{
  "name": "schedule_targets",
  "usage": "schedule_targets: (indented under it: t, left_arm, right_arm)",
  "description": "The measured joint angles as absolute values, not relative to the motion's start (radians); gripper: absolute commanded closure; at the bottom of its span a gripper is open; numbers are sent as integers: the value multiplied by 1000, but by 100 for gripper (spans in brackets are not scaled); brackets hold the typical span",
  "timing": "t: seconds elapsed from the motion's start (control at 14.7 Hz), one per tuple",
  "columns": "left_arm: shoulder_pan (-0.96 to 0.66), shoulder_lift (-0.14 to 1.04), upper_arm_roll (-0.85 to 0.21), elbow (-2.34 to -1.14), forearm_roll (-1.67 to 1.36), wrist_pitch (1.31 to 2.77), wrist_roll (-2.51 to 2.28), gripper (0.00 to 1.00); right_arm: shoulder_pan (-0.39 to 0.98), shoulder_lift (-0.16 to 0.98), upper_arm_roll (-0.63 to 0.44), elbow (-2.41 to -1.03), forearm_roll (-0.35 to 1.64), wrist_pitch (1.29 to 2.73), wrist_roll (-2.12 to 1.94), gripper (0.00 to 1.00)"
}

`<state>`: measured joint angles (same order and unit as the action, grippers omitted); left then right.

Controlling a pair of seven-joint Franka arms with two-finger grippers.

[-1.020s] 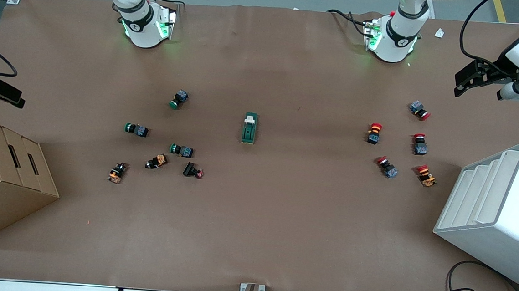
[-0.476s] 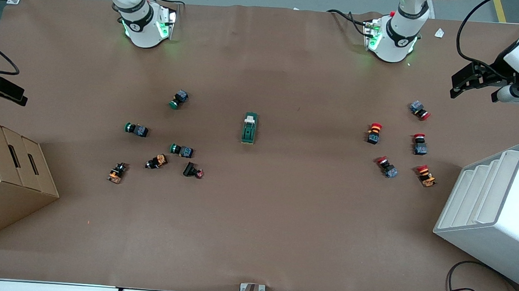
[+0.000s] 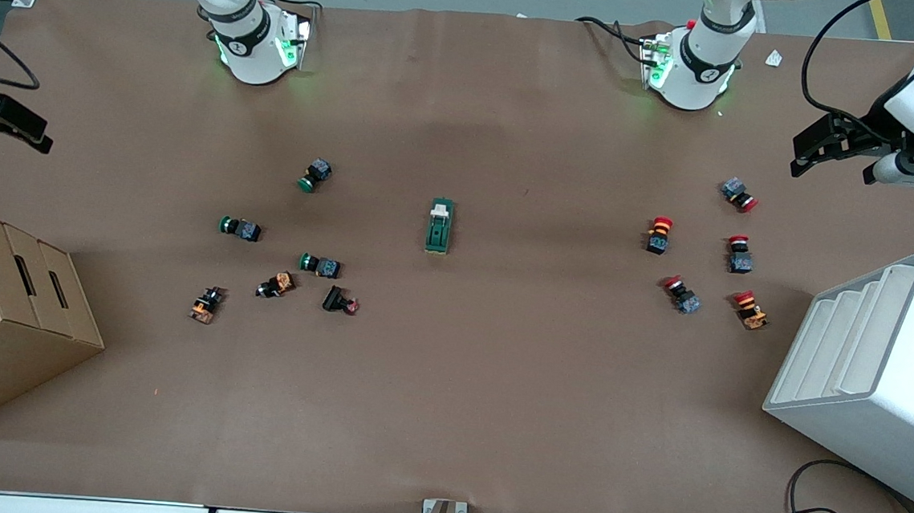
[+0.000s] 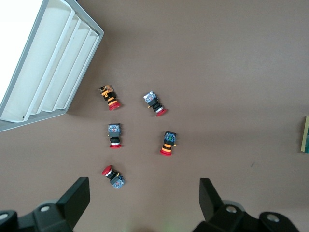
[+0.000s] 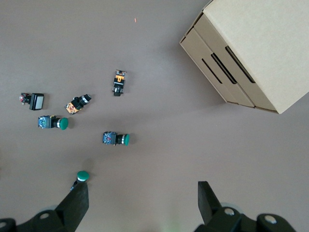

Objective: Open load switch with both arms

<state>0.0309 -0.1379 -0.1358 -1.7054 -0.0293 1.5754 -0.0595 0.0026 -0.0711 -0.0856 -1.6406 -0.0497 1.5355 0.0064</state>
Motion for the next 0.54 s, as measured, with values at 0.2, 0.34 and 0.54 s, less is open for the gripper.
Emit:
schedule_targets:
  t: [0.2, 0.34, 0.54]
  left_arm:
    - [31, -138, -135, -1705, -29, 1575, -59, 0]
    - [32, -138, -133, -1697, -29, 1578, -59, 0]
    - [33, -137, -132, -1686, -29, 1576, -59, 0]
  right_arm:
    - [3, -102, -80, -1674, -50, 1544, 6, 0]
    - [3, -103, -77, -1678, -50, 1550, 6, 0]
    - [3, -103, -74, -1682, -48, 1556, 6, 0]
